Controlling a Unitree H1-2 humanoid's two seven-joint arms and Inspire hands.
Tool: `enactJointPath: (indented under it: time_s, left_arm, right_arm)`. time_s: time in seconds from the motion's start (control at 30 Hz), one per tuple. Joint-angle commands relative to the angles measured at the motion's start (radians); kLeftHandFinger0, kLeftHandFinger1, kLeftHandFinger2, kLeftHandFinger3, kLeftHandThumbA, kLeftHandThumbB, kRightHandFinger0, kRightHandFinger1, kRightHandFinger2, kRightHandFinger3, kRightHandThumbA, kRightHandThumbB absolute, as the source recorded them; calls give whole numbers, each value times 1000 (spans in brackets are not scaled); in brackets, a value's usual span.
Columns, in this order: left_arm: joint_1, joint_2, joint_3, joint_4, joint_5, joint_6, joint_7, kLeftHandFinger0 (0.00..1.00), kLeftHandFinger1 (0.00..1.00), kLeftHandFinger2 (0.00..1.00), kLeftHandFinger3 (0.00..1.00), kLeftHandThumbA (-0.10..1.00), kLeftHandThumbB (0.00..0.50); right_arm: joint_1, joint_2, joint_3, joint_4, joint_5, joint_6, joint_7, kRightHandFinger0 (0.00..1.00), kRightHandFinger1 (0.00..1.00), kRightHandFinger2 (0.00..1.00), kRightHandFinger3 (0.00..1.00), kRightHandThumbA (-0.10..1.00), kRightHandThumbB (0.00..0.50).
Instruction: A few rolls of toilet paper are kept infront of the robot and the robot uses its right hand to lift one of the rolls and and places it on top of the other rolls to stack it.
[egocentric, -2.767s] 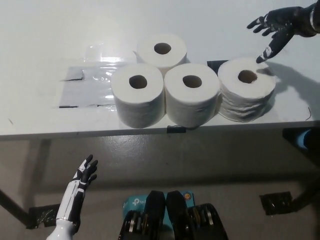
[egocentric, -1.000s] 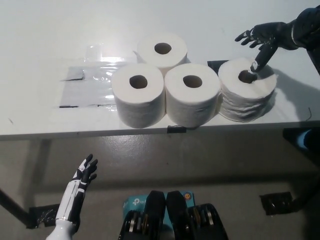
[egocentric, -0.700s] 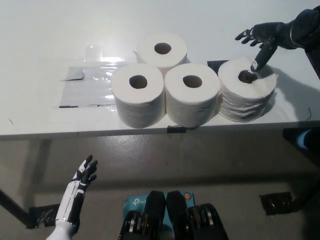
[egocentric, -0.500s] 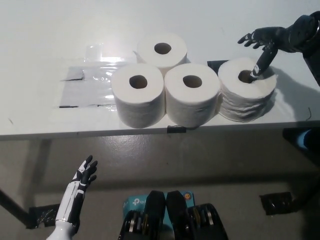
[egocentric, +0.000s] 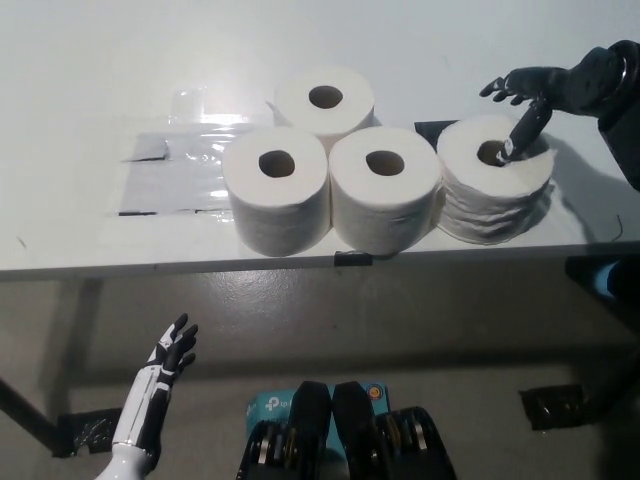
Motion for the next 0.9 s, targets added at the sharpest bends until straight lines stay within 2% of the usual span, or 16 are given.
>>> enactJointPath:
  time_s: [0.0, 0.1, 0.33, 0.4, 0.43, 0.5, 0.53, 0.57, 0.6, 0.63, 0.7, 0.73, 0.77, 0.8, 0.83, 0.87]
  left_arm:
    - [3, 7, -3, -38, -2, -33, -10, 1000, 1000, 1000, 1000, 992, 124]
    - [3, 7, -1, -35, -3, -39, -12, 1000, 1000, 1000, 1000, 992, 126]
    - [0, 6, 0, -39, -3, -28, -13, 1000, 1000, 1000, 1000, 996, 138]
    - [0, 6, 1, -39, -4, -29, -13, 1000, 1000, 1000, 1000, 994, 140]
    - [-1, 6, 1, -39, -4, -29, -13, 1000, 1000, 1000, 1000, 993, 142]
    - [-1, 7, 2, -39, -3, -29, -12, 1000, 1000, 1000, 1000, 992, 141]
    - [-2, 6, 2, -37, -3, -30, -12, 1000, 1000, 1000, 1000, 992, 134]
    - [-3, 6, 2, -33, -4, -37, -12, 1000, 1000, 1000, 1000, 991, 127]
    - [-3, 7, 3, -34, -4, -37, -11, 1000, 1000, 1000, 1000, 991, 128]
    - [-4, 6, 3, -35, -3, -36, -10, 1000, 1000, 1000, 1000, 992, 130]
    - [-5, 7, 4, -37, -4, -32, -11, 1000, 1000, 1000, 1000, 993, 129]
    - [-3, 7, 5, -42, -3, -26, -10, 1000, 1000, 1000, 1000, 995, 126]
    - [-2, 9, 5, -44, -5, -23, -12, 1000, 1000, 1000, 1000, 996, 126]
    - [-1, 8, 5, -42, -9, -23, -14, 1000, 1000, 1000, 1000, 1000, 123]
    - [-2, 8, 5, -39, -9, -23, -14, 1000, 1000, 1000, 1000, 1000, 126]
    - [-2, 8, 6, -39, -10, -23, -13, 1000, 1000, 1000, 1000, 1000, 130]
  right_arm:
    - [-32, 12, -9, 12, -8, -3, -33, 1000, 1000, 1000, 1000, 943, 380]
    - [-39, 25, 13, 31, -25, -35, -7, 1000, 1000, 1000, 1000, 987, 346]
    - [-46, 58, 9, 97, -20, -15, -4, 1000, 1000, 1000, 1000, 894, 326]
    - [-42, 63, -6, 112, -6, 6, -2, 998, 1000, 1000, 1000, 753, 299]
    - [-43, 65, -5, 118, -6, 13, 10, 848, 1000, 1000, 1000, 753, 275]
    - [-45, 72, 11, 133, -21, 28, 27, 653, 767, 898, 1000, 759, 247]
    - [-43, 73, 11, 134, -22, 29, 15, 491, 578, 664, 786, 708, 252]
    - [-38, 73, 15, 133, -26, 29, 3, 185, 292, 389, 576, 701, 203]
    - [-36, 74, 21, 131, -33, 26, -7, 27, 129, 216, 400, 715, 175]
    - [-28, 72, 37, 122, -51, 20, -29, 1, 11, 42, 272, 778, 99]
    - [-14, 65, 64, 108, -77, -4, -61, 0, 0, 0, 166, 844, 78]
    - [1, 55, 68, 100, -81, -16, -89, 42, 143, 174, 301, 881, 33]
    - [6, 53, 66, 100, -76, -14, -93, 54, 173, 203, 323, 889, 26]
    - [20, 40, 54, 96, -64, -34, -112, 248, 321, 304, 401, 911, 4]
    - [28, 34, 48, 95, -59, -41, -129, 285, 345, 329, 432, 935, 7]
    - [34, 29, 33, 95, -46, -40, -138, 202, 272, 285, 515, 943, 12]
